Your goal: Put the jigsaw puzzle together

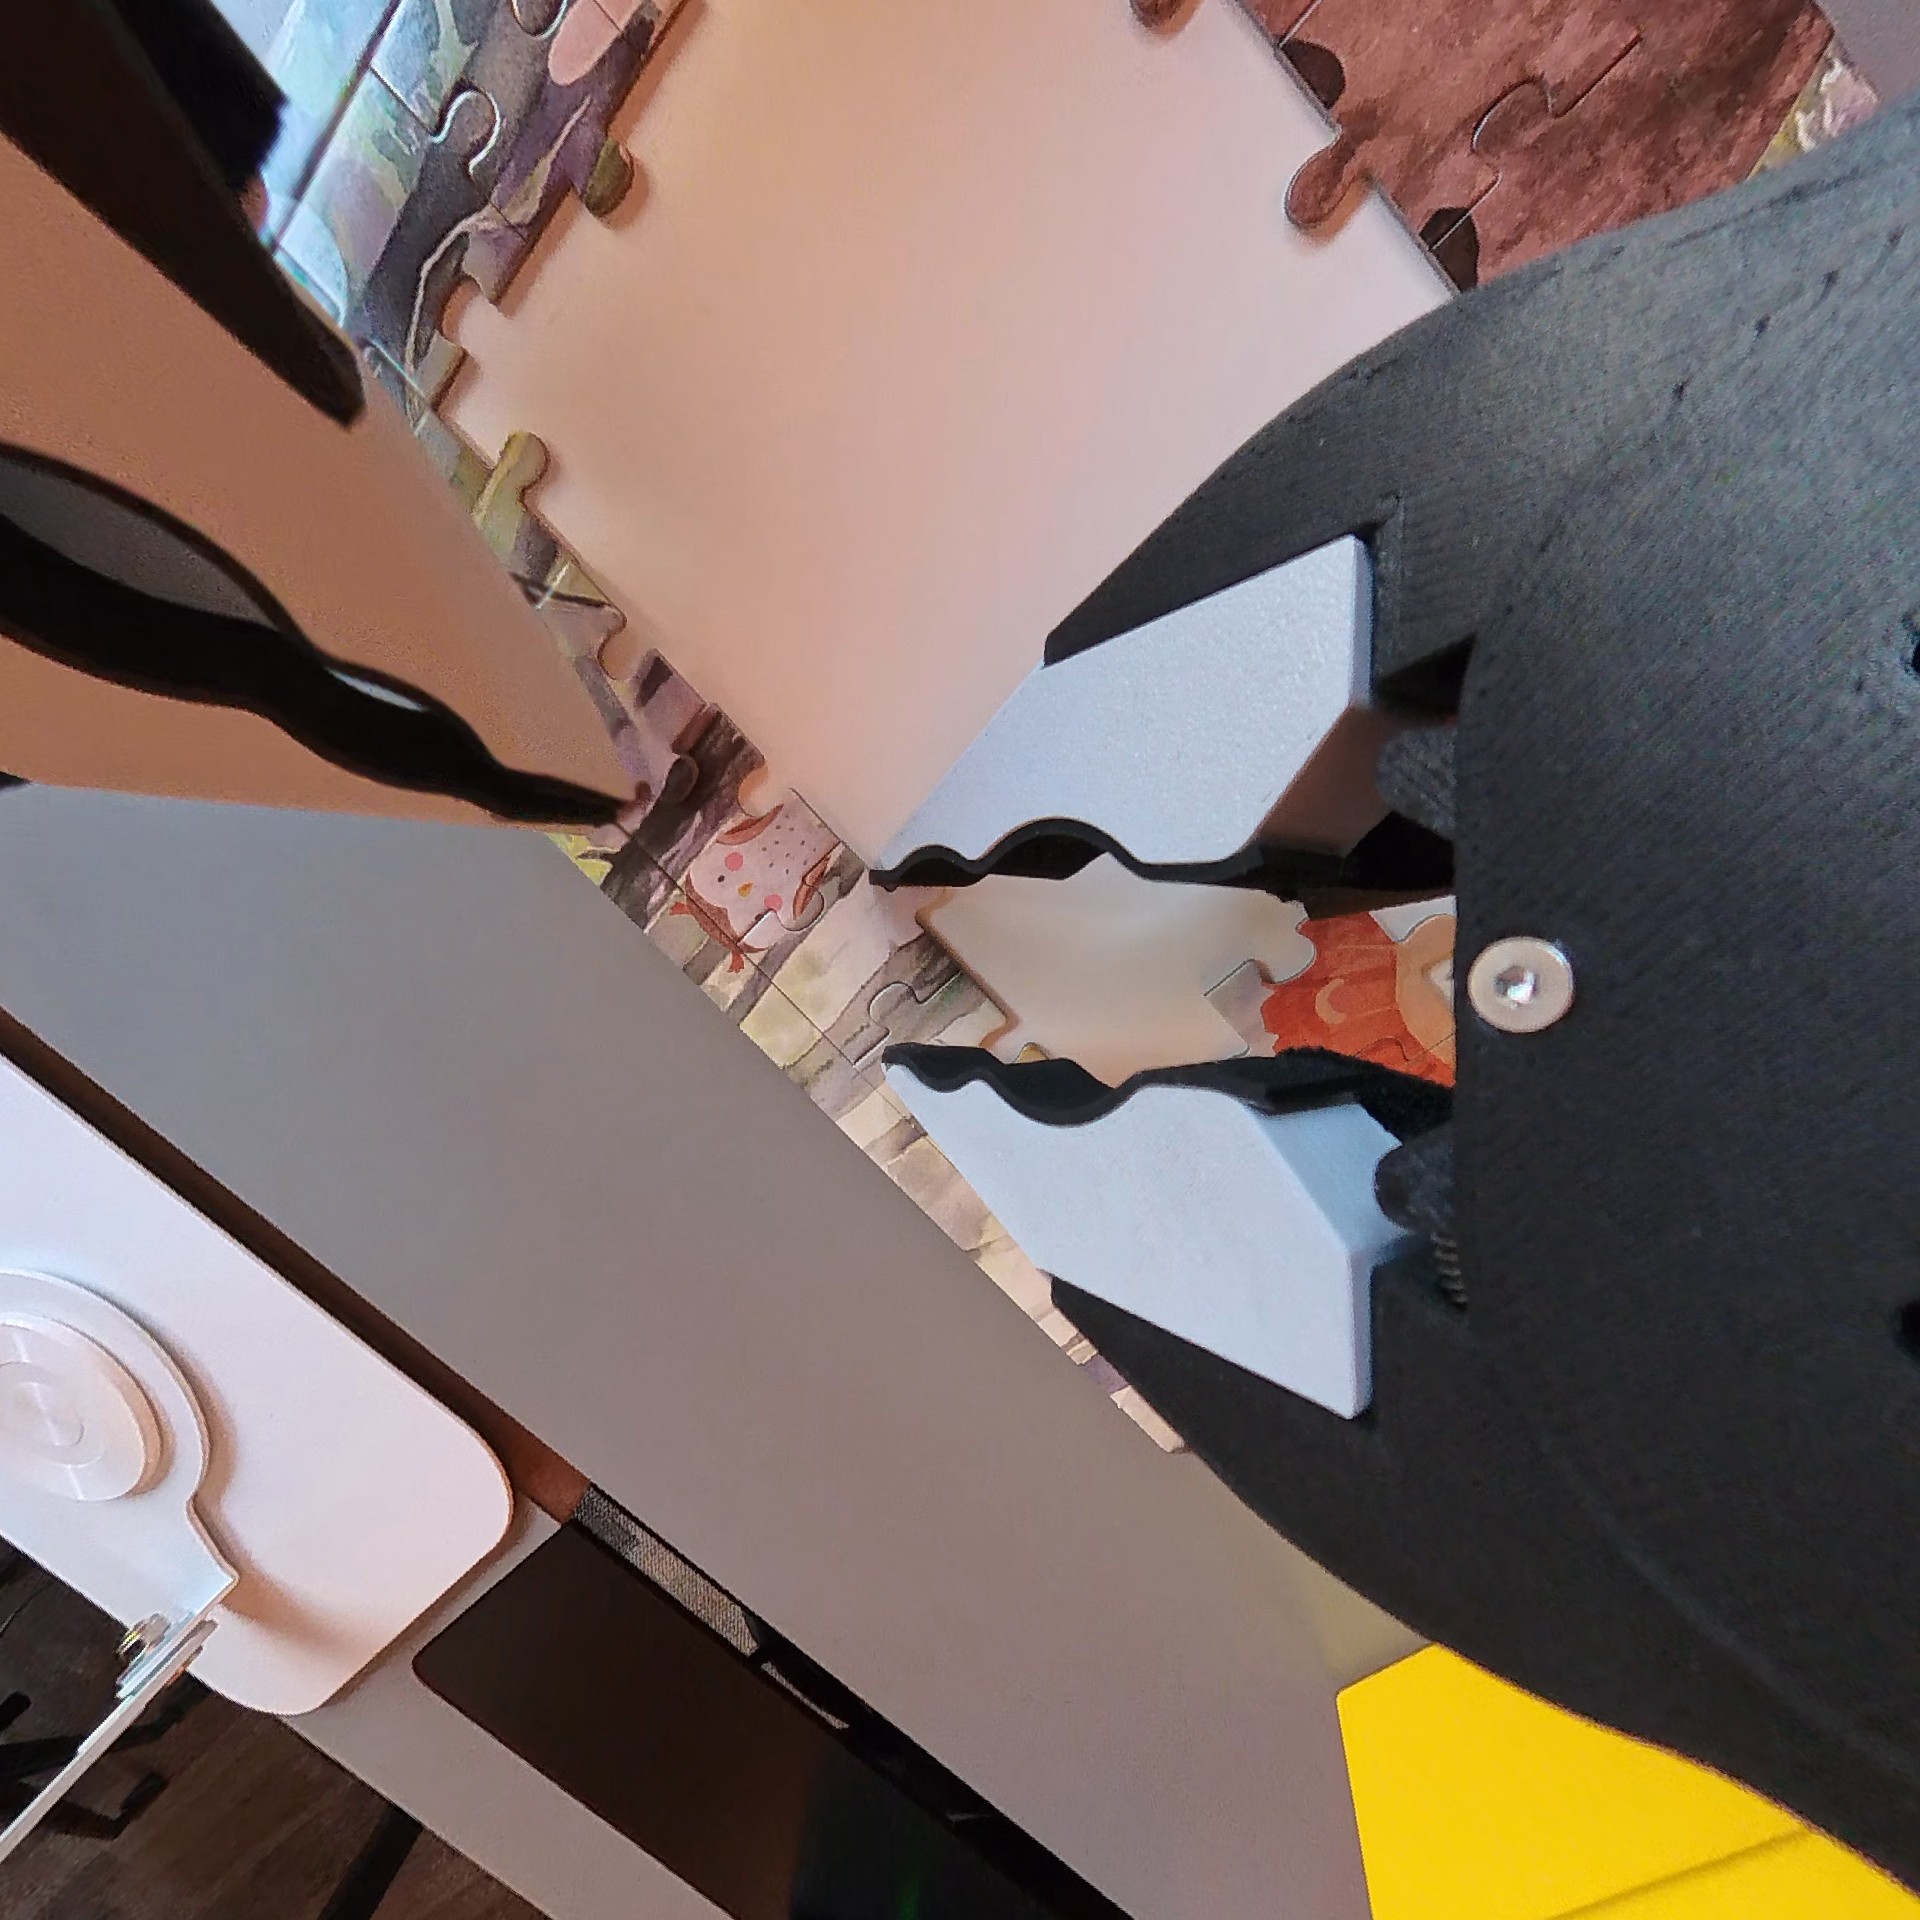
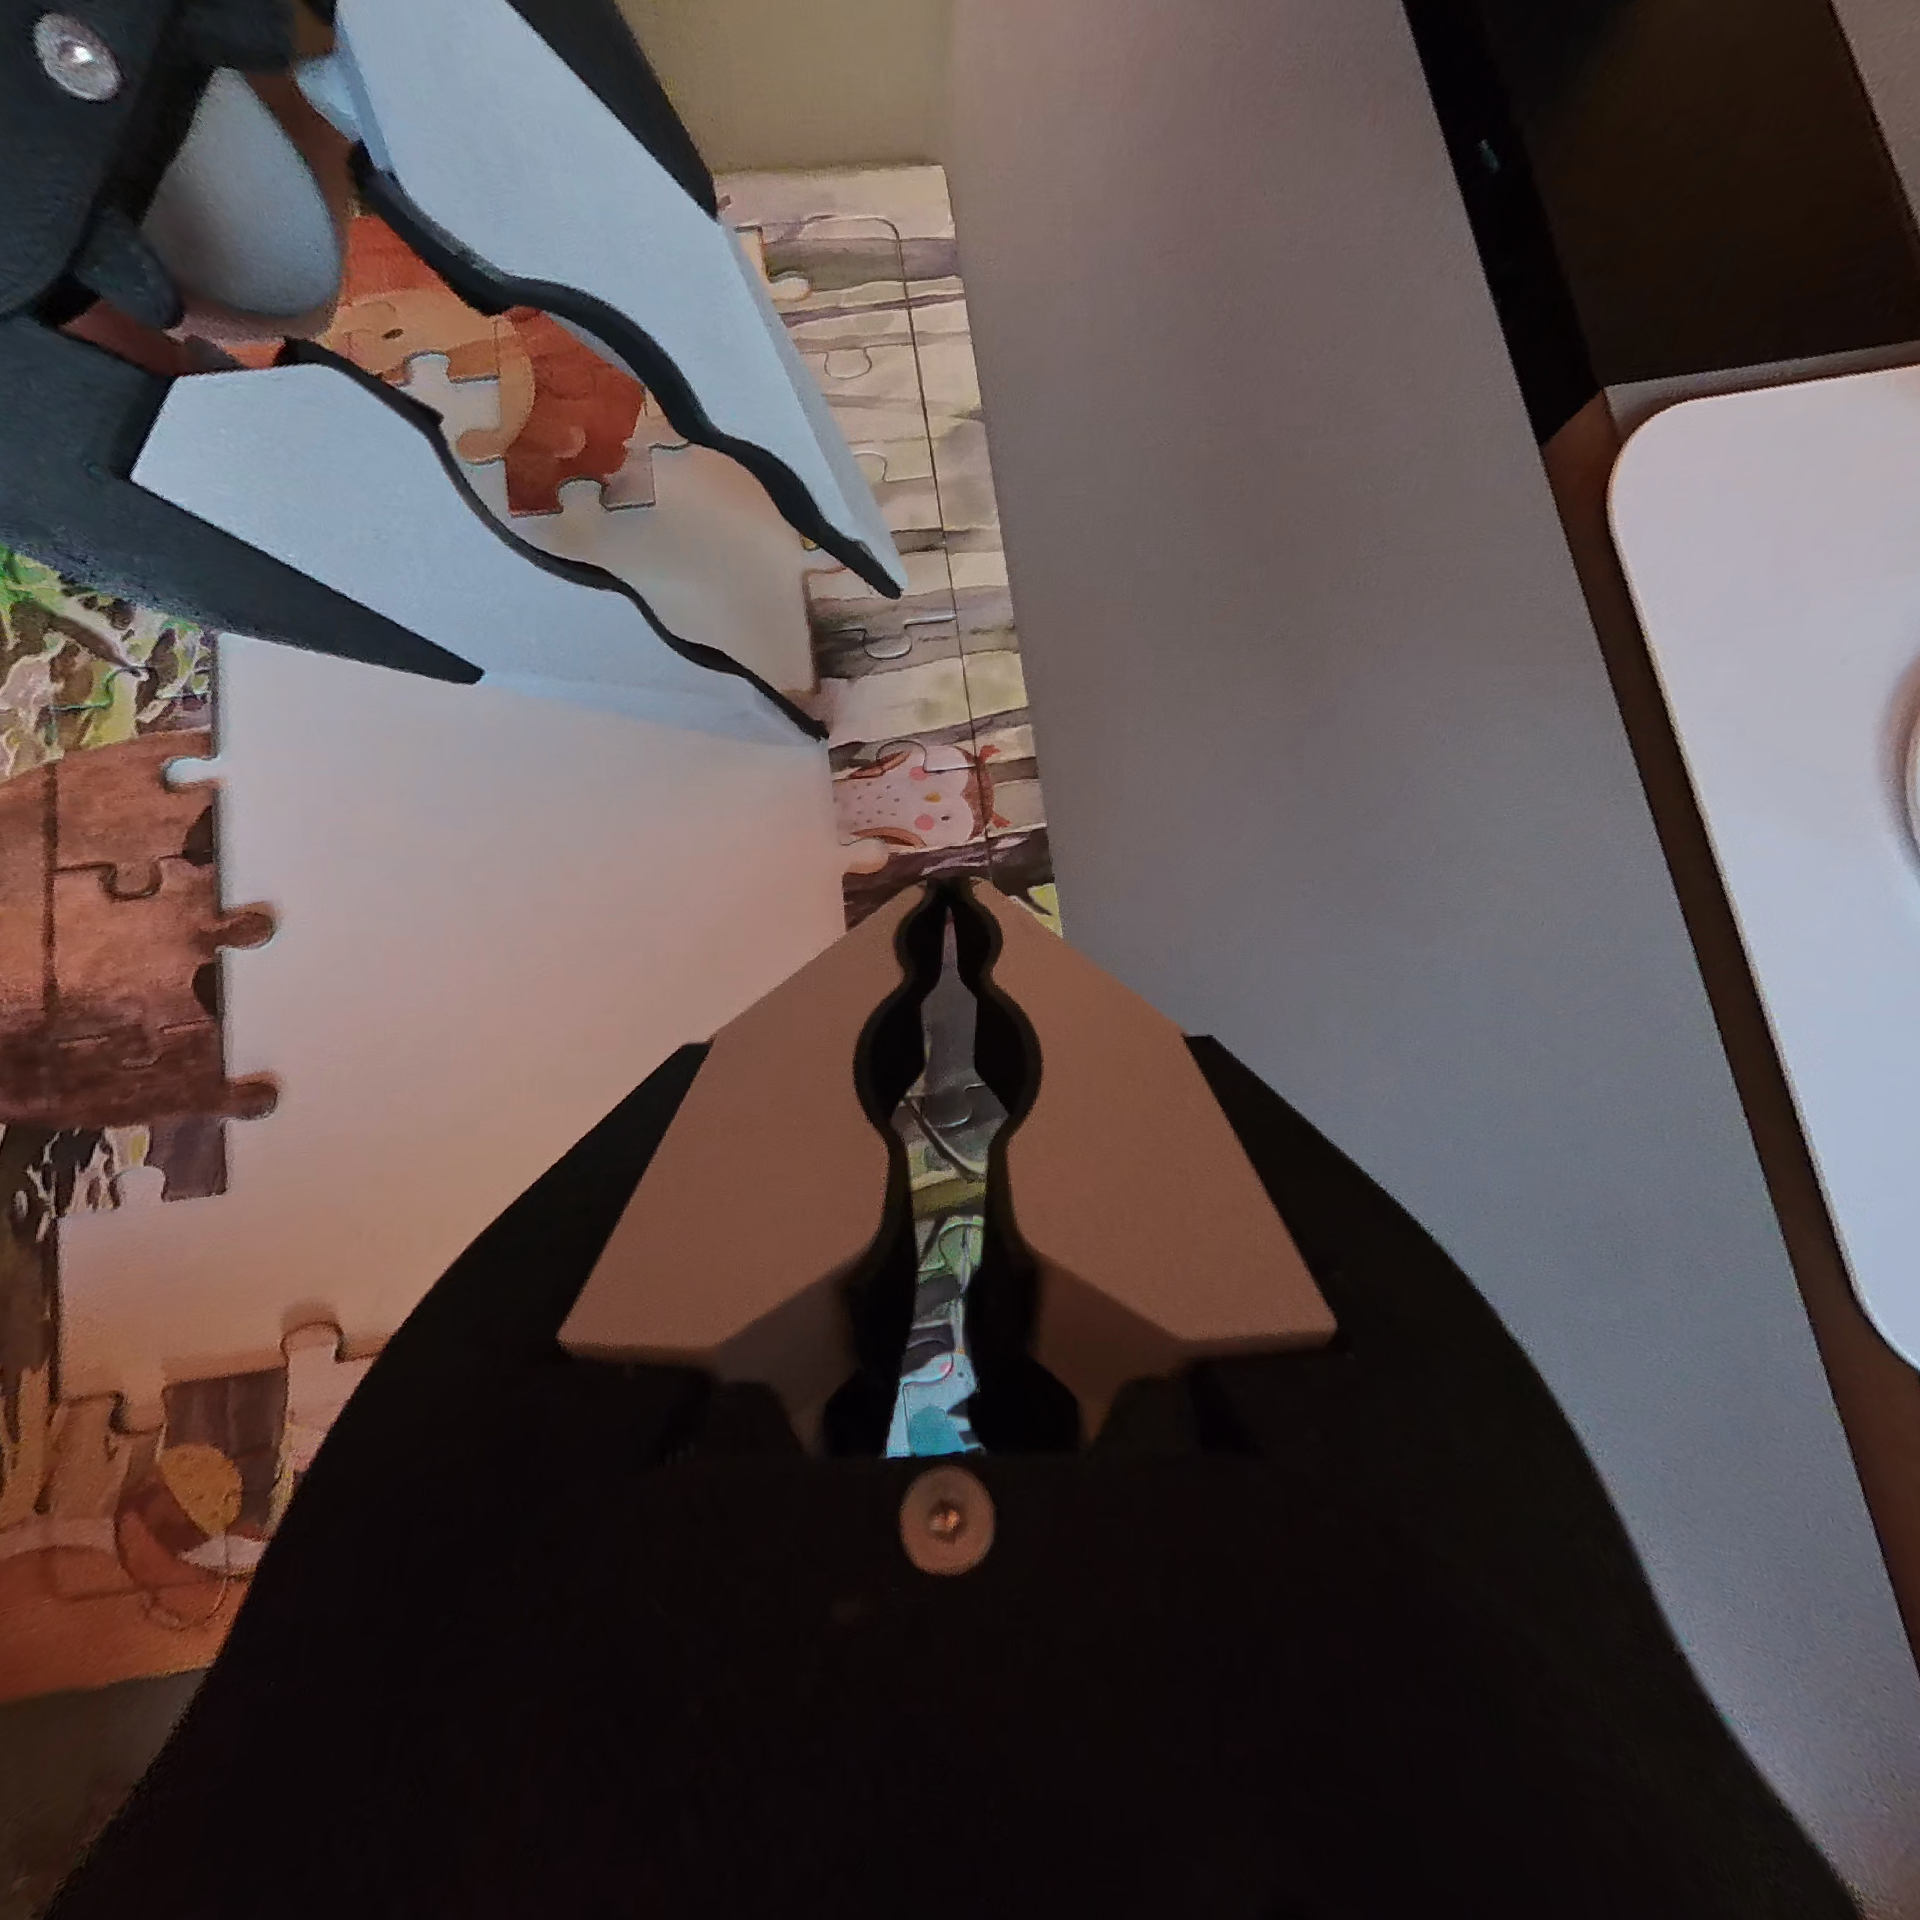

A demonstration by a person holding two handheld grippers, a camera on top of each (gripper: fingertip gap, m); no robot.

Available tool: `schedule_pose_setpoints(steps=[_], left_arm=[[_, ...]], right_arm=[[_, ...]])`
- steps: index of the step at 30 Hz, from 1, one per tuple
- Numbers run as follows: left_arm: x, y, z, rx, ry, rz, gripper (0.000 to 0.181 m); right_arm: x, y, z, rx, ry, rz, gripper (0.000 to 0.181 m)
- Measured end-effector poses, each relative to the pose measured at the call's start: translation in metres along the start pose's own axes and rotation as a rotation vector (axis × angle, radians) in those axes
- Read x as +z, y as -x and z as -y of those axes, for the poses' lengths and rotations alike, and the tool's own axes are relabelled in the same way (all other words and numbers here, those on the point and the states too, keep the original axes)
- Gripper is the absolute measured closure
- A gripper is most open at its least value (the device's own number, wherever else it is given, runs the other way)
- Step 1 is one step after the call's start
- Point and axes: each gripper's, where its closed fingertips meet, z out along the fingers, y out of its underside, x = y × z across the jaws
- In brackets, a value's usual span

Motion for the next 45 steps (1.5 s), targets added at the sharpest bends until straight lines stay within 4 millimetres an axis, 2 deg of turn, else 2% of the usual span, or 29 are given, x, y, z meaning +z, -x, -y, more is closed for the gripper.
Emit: schedule_pose_setpoints(steps=[6, 17, 19, 24, 38, 43, 45], left_arm=[[0.000, 0.002, -0.001, -0.005, 0.007, 0.005, 0.153], [-0.001, 0.003, -0.001, -0.008, 0.012, 0.009, 0.152], [-0.001, 0.002, -0.001, -0.007, 0.012, 0.009, 0.152], [-0.001, 0.002, -0.001, 0.002, 0.014, 0.013, 0.153], [-0.001, 0.001, -0.002, -0.014, 0.017, 0.005, 0.153], [-0.002, 0.001, -0.002, -0.009, 0.019, 0.005, 0.155], [-0.001, 0.001, -0.002, -0.009, 0.019, 0.006, 0.155]], right_arm=[[0.006, 0.007, -0.012, 0.012, 0.053, 0.041, 0.181], [-0.004, 0.011, -0.025, -0.039, 0.108, 0.041, 0.181], [-0.004, 0.010, -0.025, -0.048, 0.112, 0.028, 0.181], [-0.003, 0.008, -0.024, -0.116, 0.120, -0.031, 0.168], [-0.003, 0.003, -0.027, -0.114, 0.160, -0.062, 0.171], [-0.002, 0.001, -0.021, -0.010, 0.104, -0.042, 0.164], [0.000, -0.002, -0.014, 0.062, 0.051, -0.036, 0.168]])
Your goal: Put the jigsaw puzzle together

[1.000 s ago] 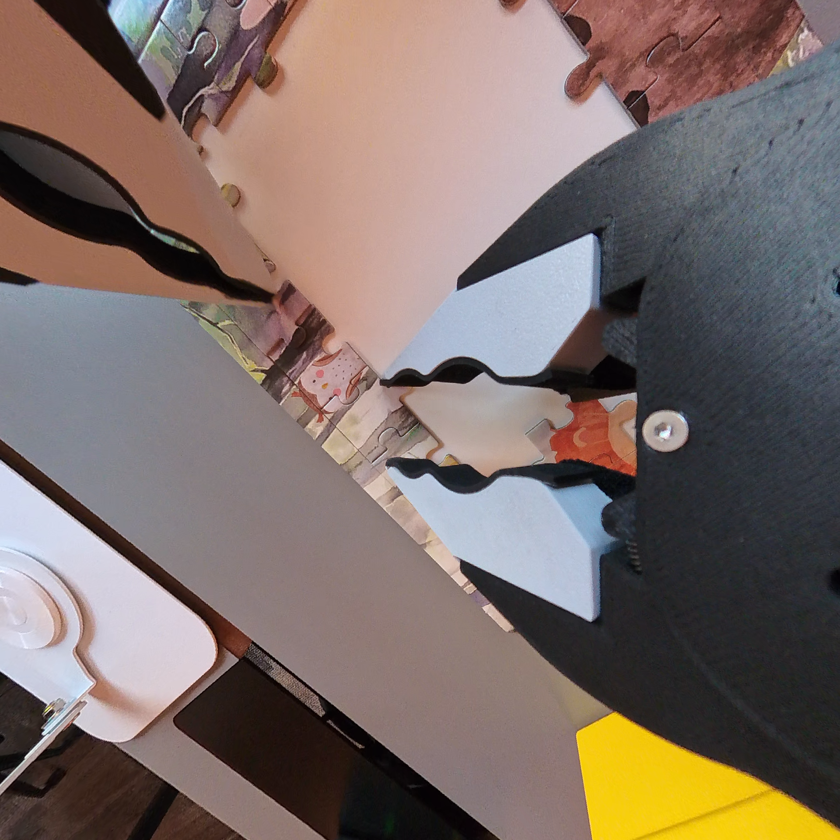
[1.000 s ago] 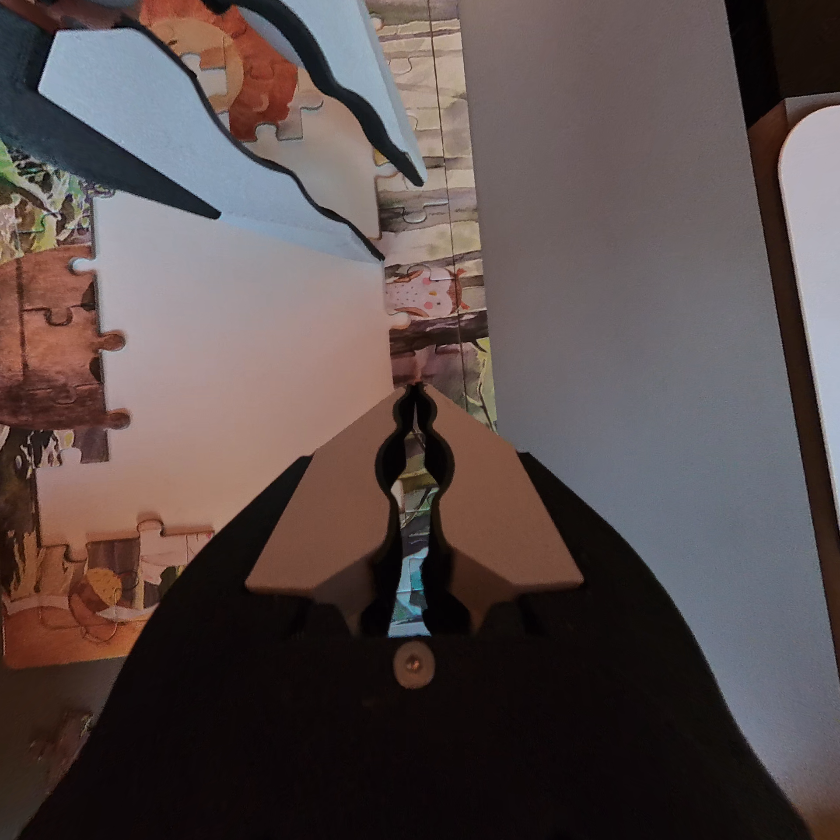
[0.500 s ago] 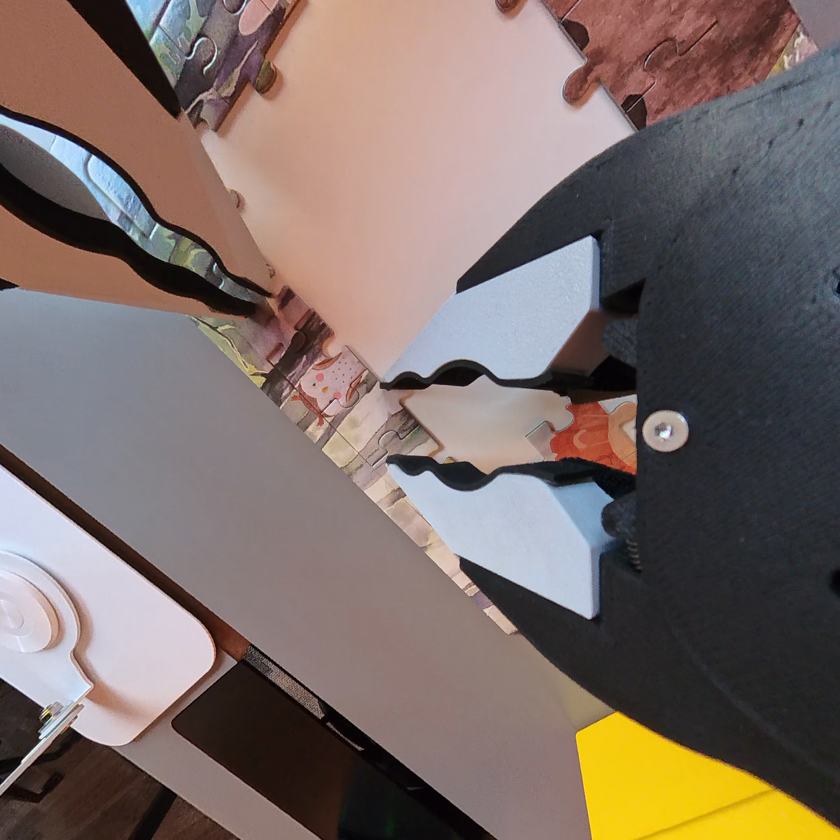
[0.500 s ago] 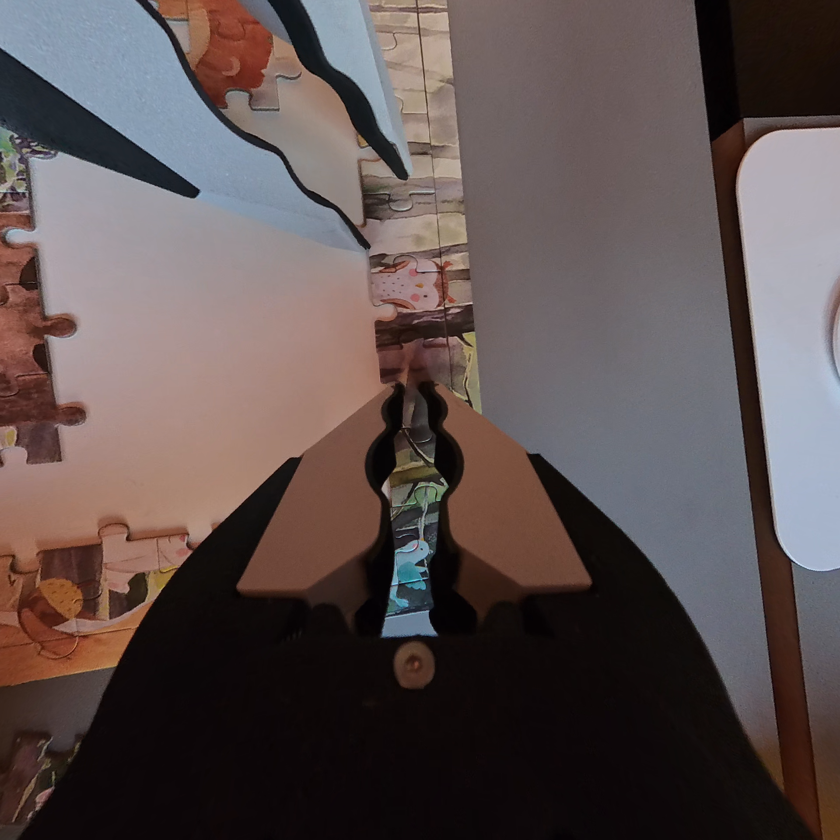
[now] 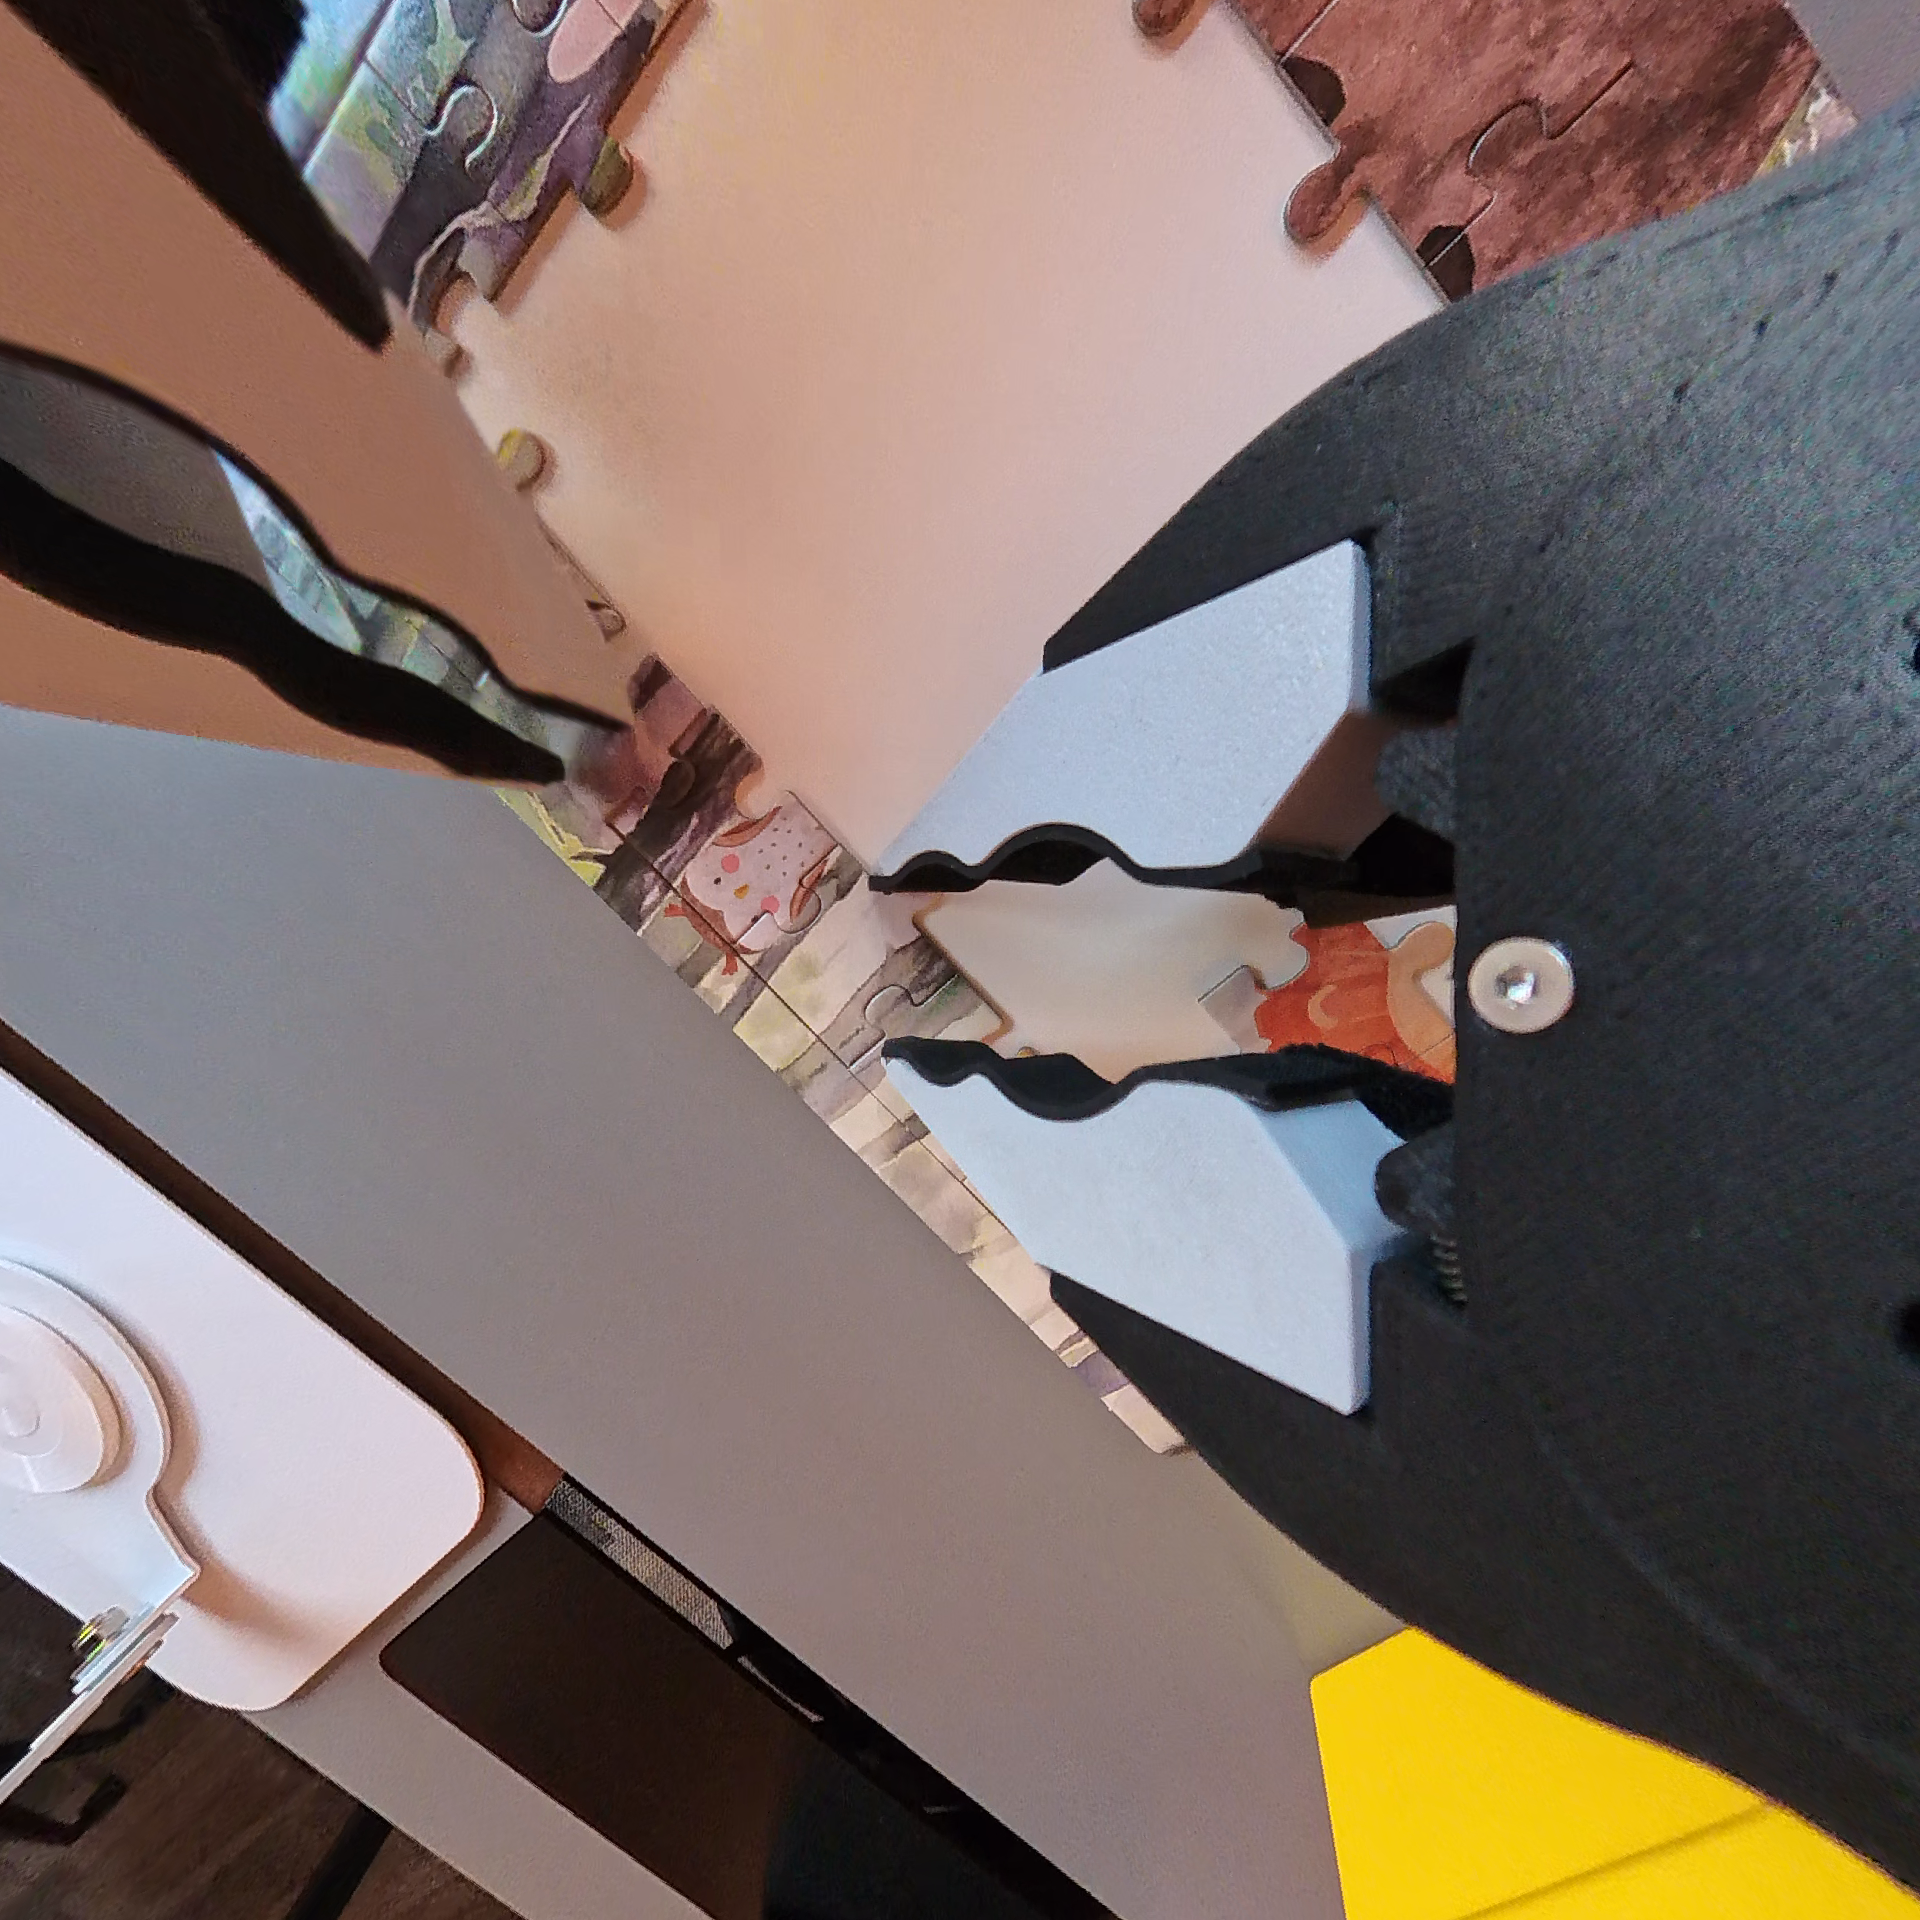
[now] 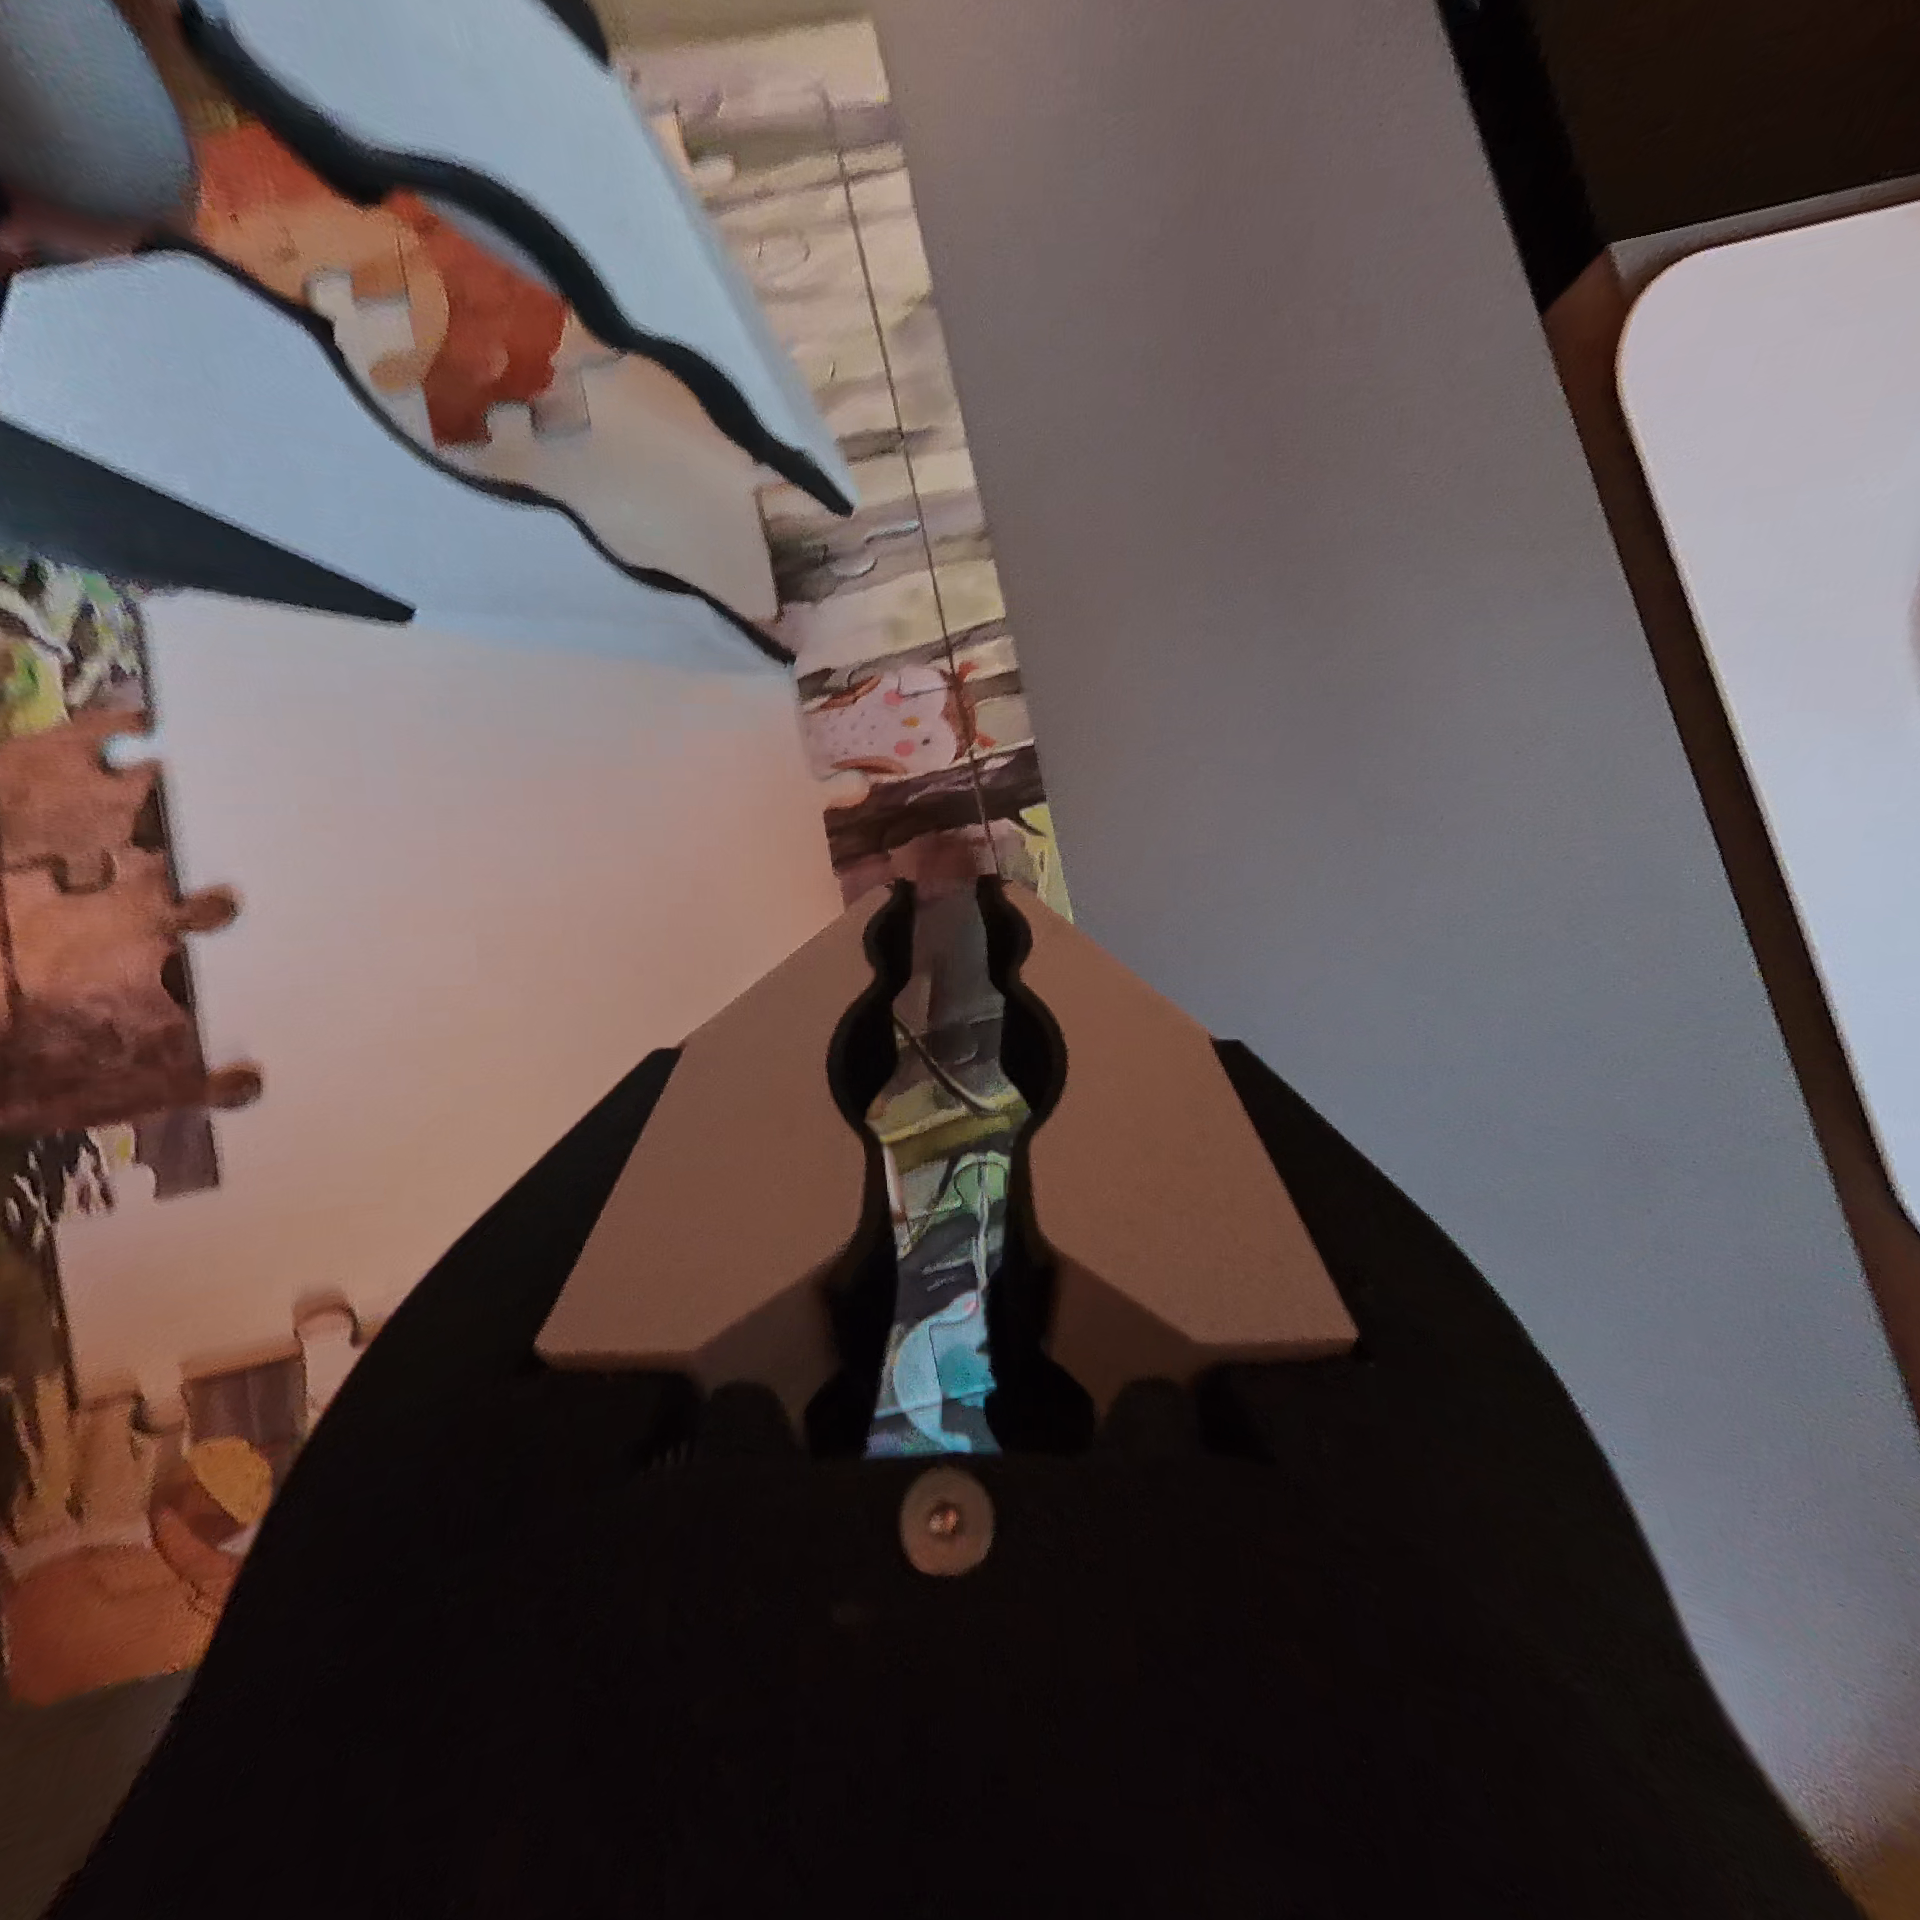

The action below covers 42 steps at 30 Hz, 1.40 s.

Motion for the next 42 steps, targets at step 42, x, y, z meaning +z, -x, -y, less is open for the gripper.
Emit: schedule_pose_setpoints(steps=[42], left_arm=[[0.000, -0.001, -0.001, -0.033, 0.003, -0.026, 0.159]], right_arm=[[0.009, 0.005, 0.005, 0.029, -0.007, -0.010, 0.181]])
